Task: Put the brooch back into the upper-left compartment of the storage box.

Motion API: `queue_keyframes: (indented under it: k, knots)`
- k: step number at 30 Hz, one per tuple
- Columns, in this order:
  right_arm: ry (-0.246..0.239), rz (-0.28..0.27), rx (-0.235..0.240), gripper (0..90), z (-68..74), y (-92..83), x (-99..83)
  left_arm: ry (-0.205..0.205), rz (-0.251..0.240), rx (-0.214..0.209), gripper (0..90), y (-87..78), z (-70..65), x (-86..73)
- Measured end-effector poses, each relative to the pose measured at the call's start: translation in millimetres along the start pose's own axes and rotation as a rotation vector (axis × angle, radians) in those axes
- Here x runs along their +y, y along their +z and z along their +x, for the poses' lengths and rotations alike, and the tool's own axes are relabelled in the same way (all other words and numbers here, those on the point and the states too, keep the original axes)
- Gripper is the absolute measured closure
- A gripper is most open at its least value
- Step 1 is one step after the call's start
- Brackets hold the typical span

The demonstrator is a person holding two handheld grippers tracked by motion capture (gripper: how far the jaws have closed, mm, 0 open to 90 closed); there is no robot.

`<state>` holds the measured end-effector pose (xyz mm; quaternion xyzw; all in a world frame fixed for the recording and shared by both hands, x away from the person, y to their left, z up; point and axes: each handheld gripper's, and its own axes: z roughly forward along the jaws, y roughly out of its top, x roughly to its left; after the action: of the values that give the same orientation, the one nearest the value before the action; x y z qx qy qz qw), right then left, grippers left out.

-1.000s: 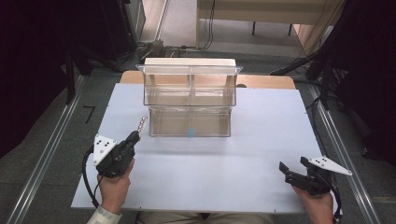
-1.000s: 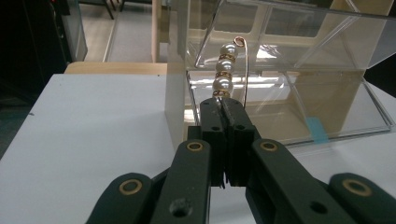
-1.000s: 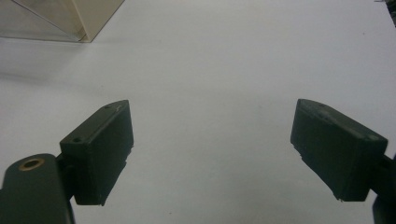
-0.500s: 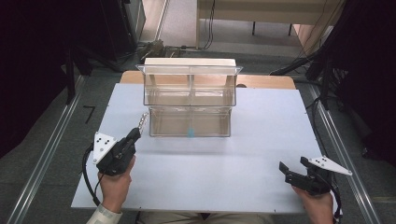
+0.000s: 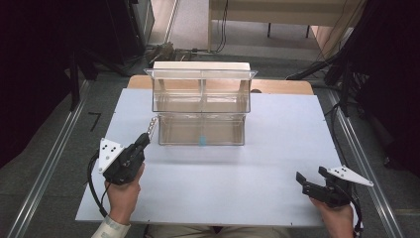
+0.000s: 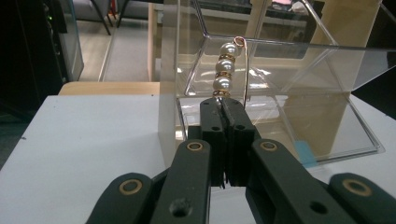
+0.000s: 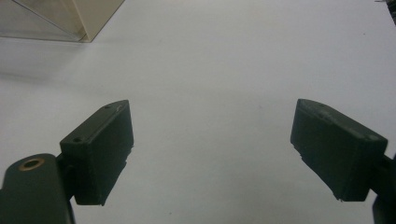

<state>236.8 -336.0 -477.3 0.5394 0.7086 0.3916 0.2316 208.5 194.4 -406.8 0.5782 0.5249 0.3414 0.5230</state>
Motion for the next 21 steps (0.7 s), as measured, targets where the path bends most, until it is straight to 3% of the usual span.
queue_keyframes:
  k: [21]
  knots:
    - [0.000,0.002,-0.002,11.5,0.2,0.0,0.1,0.003,-0.027,-0.005,87.5,3.5,-4.2,8.8]
